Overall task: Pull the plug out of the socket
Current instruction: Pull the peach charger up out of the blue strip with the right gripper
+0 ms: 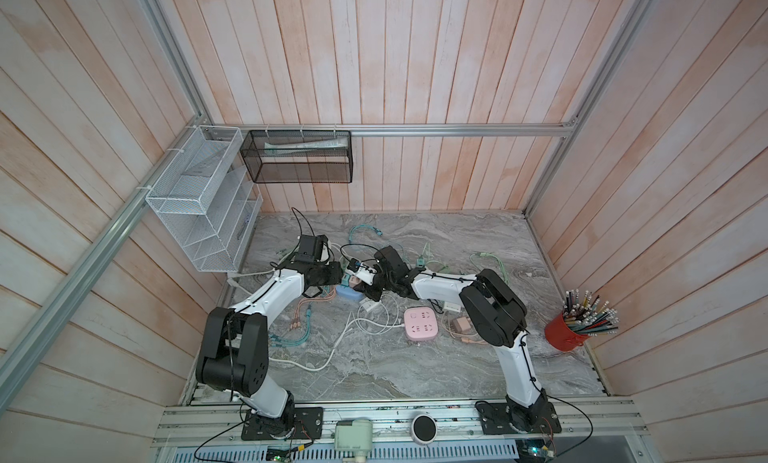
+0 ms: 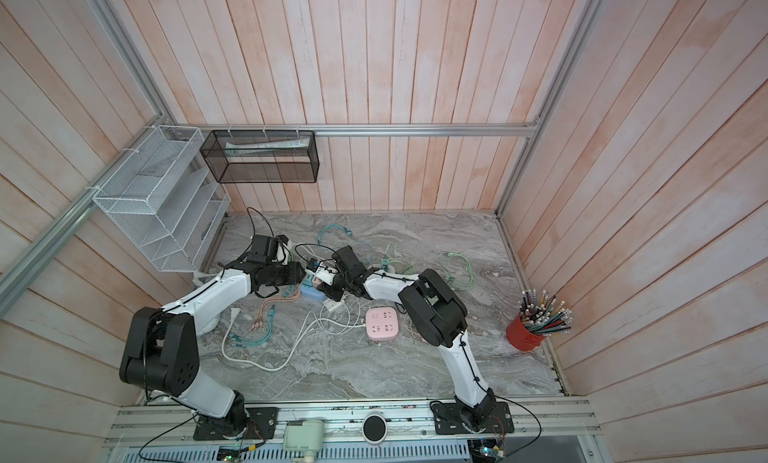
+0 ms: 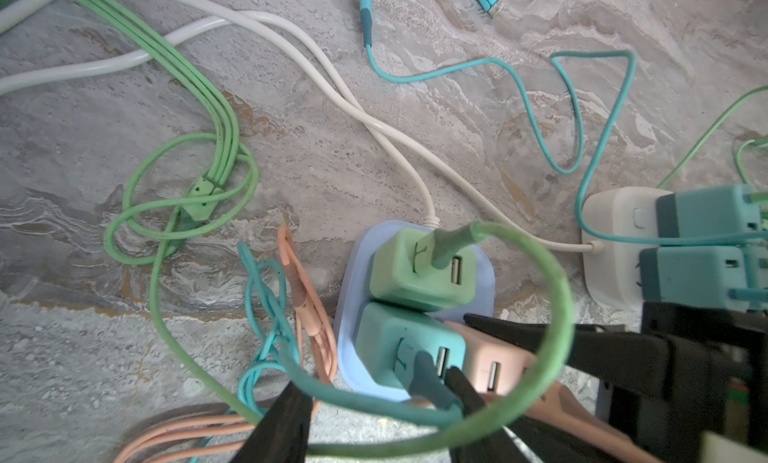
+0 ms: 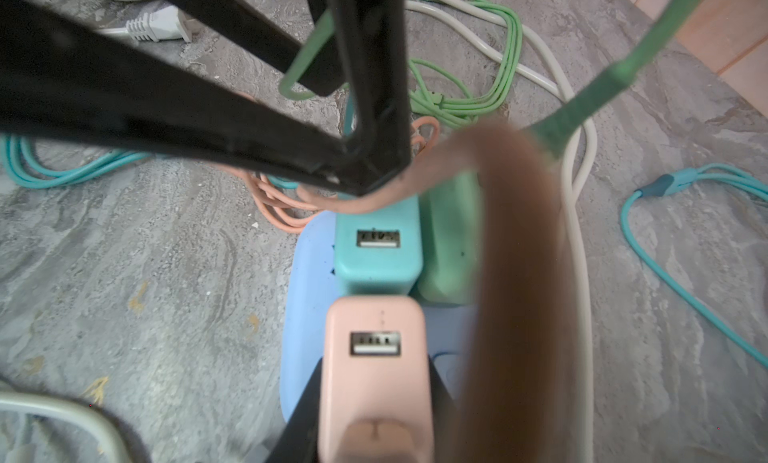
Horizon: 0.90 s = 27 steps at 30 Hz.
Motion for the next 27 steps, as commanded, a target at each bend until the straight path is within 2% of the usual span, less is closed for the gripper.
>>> queue_joint_targets(at_steps=[1, 6, 20, 27], knots=[[0.1, -0.18, -0.23, 1.68, 1.22, -0.2, 0.53, -0.12, 0.32, -1.16, -0.35, -0.08, -0.77, 0.18], [0.3, -0.23, -0.44, 2.69, 1.13, -0.92, 0.47, 0.1, 0.69, -1.6, 0.02, -0.28, -0.92, 0.13], [0.15, -0.96, -0.53, 4.28, -0.91, -3.59, 0.46, 0.34, 0.87, -1.65, -1.25, -0.1, 1.06, 0.0], [-0.51, -1.72, -1.08, 4.75, -2.37, -5.04, 0.46, 0.36, 0.39, -1.13, -4.85, 0.58, 4.9, 0.0]])
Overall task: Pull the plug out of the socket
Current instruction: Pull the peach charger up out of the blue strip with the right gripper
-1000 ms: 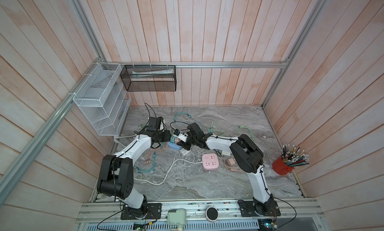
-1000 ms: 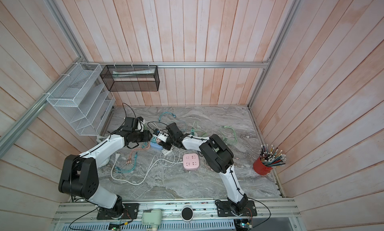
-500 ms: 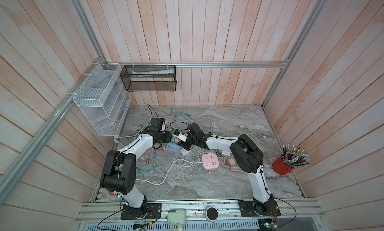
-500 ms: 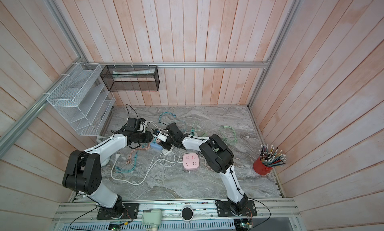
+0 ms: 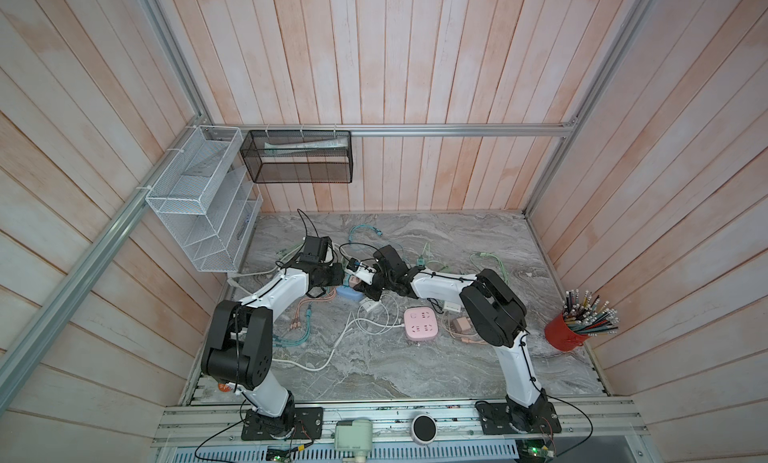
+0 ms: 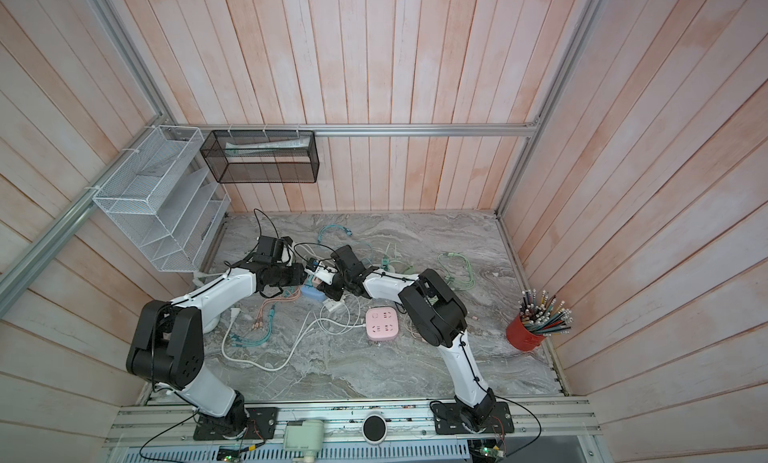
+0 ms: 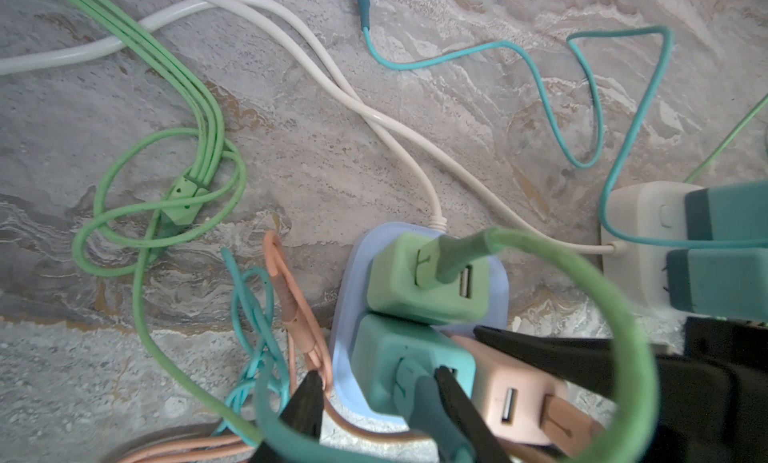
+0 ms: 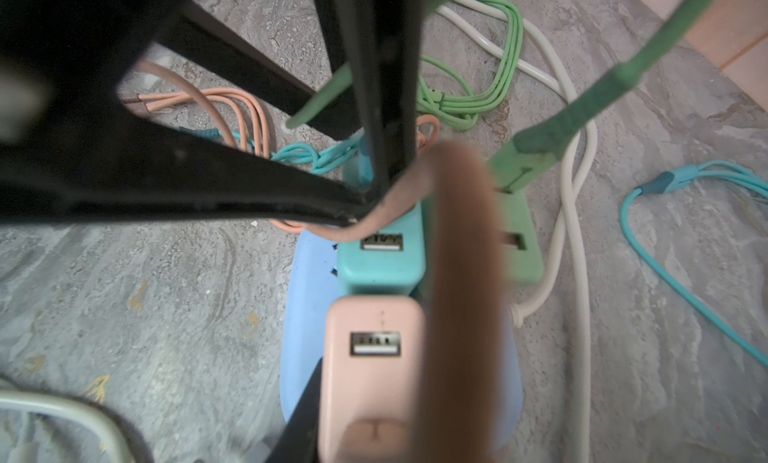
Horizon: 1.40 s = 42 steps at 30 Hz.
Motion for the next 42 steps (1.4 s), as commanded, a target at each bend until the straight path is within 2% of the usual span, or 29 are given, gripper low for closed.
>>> queue_joint_targets(at_steps=[1, 7, 12, 20, 26, 34, 39, 42], knots=[[-0.43, -0.4, -1.44, 2.35, -3.81, -3.31, 0.45, 0.05, -0.29, -0.99, -1.75, 1.03, 3.27, 0.0], [-0.54, -0.74, -1.71, 2.72, -4.37, -4.74, 0.45, -0.17, -1.07, -1.44, -1.5, 2.5, 4.04, 0.0], [-0.86, -0.93, -1.58, 3.42, -4.78, -5.55, 0.45, -0.43, -3.82, -1.88, 2.38, 6.78, 2.24, 0.0], [-0.97, -1.38, -1.86, 4.33, -5.06, -6.4, 0.45, -1.66, -1.91, -3.06, 3.74, 8.18, 0.82, 0.0], [-1.01, -1.38, -1.49, 4.75, -5.06, -6.45, 0.45, 0.96, 5.16, -3.53, 0.77, -0.53, 0.09, 0.0], [-0.83, -1.37, -0.47, 5.14, -5.82, -6.89, 0.45, 1.19, 7.81, -5.21, 3.48, -1.31, -1.78, 0.0], [-0.84, -1.46, -0.78, 5.28, -6.01, -7.06, 0.45, -0.96, -0.53, -3.99, 2.99, 4.5, 0.89, 0.0], [-0.87, -1.46, -1.14, 5.03, -5.97, -7.24, 0.45, -1.49, -2.42, -3.29, 1.99, 5.42, 2.26, 0.0]])
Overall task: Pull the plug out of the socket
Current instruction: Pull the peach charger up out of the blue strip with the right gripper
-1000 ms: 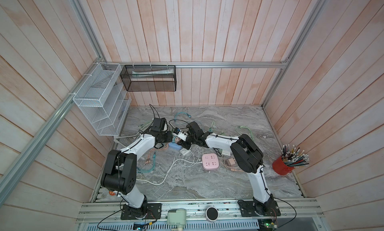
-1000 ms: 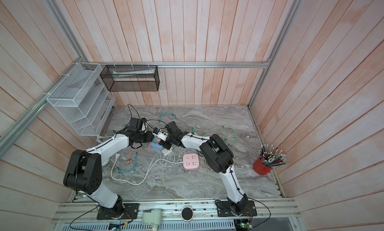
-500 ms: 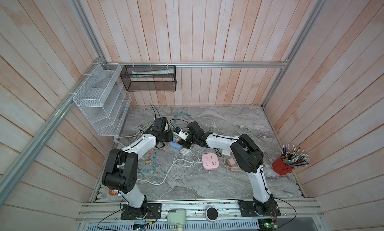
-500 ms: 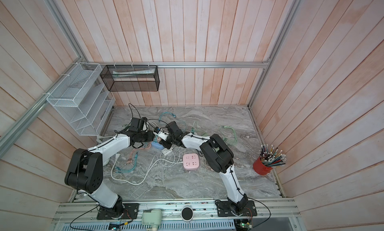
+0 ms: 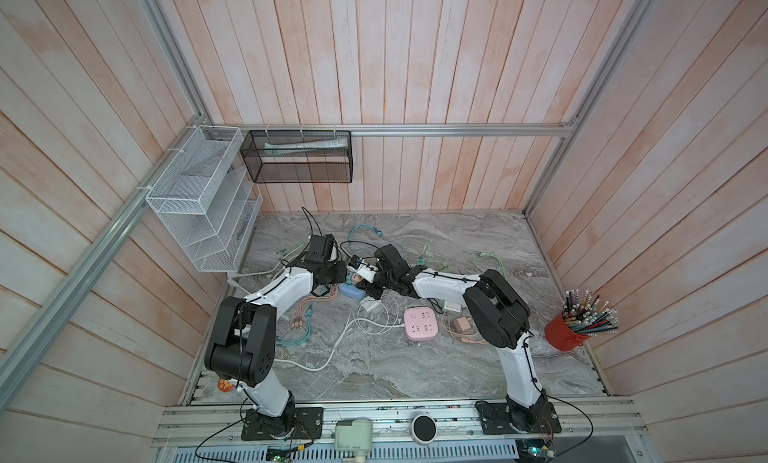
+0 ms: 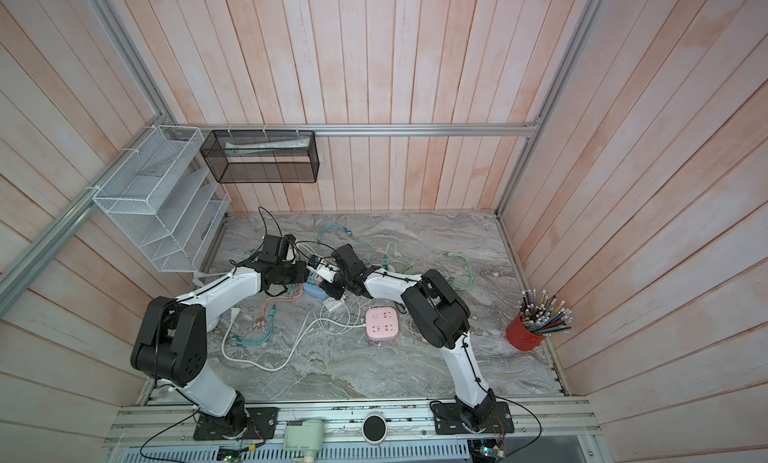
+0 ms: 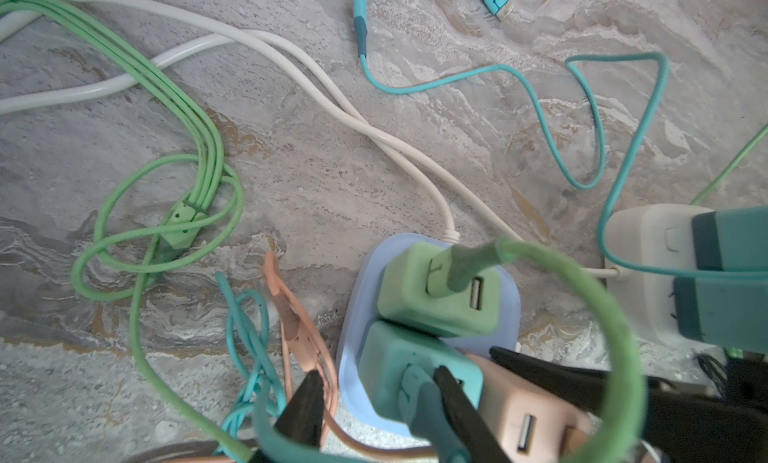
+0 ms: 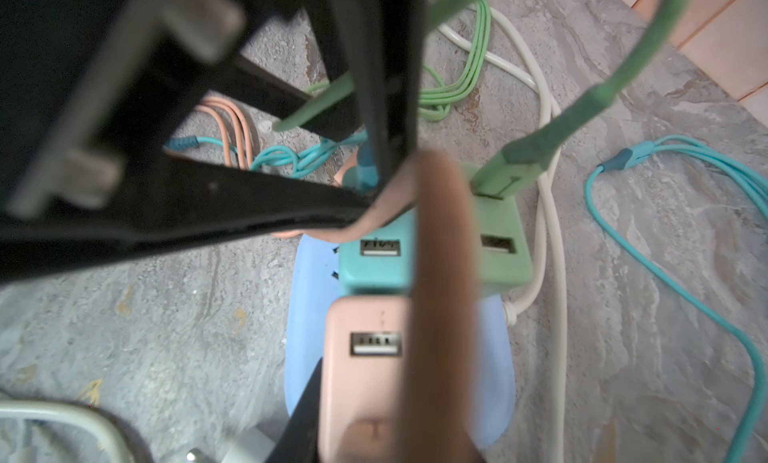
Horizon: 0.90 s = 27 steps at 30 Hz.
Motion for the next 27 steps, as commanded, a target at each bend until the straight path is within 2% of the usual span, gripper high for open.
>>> queue_joint_targets(at_steps=[1, 7, 15, 21, 27], knots=[[0.45, 0.15, -2.18, 3.44, -7.91, -4.05, 0.45, -0.98, -4.52, -1.46, 1.26, 2.03, 3.5, 0.0], [0.31, 0.15, -1.97, 3.71, -7.87, -4.22, 0.45, -1.25, -4.83, -0.87, -0.97, 1.41, 3.83, 0.0], [-1.42, 0.74, -1.17, 3.46, -7.91, -4.93, 0.45, -1.25, -1.96, -4.97, 2.16, 0.24, -3.27, 0.0], [-2.84, 0.94, -0.63, 3.3, -7.18, -6.31, 0.46, -1.76, -1.83, -6.38, 1.85, 1.13, -5.72, 0.0], [-2.92, 0.86, 0.07, 3.2, -6.95, -6.56, 0.46, -1.87, 1.48, -7.68, 1.28, -0.28, -8.27, 0.0]])
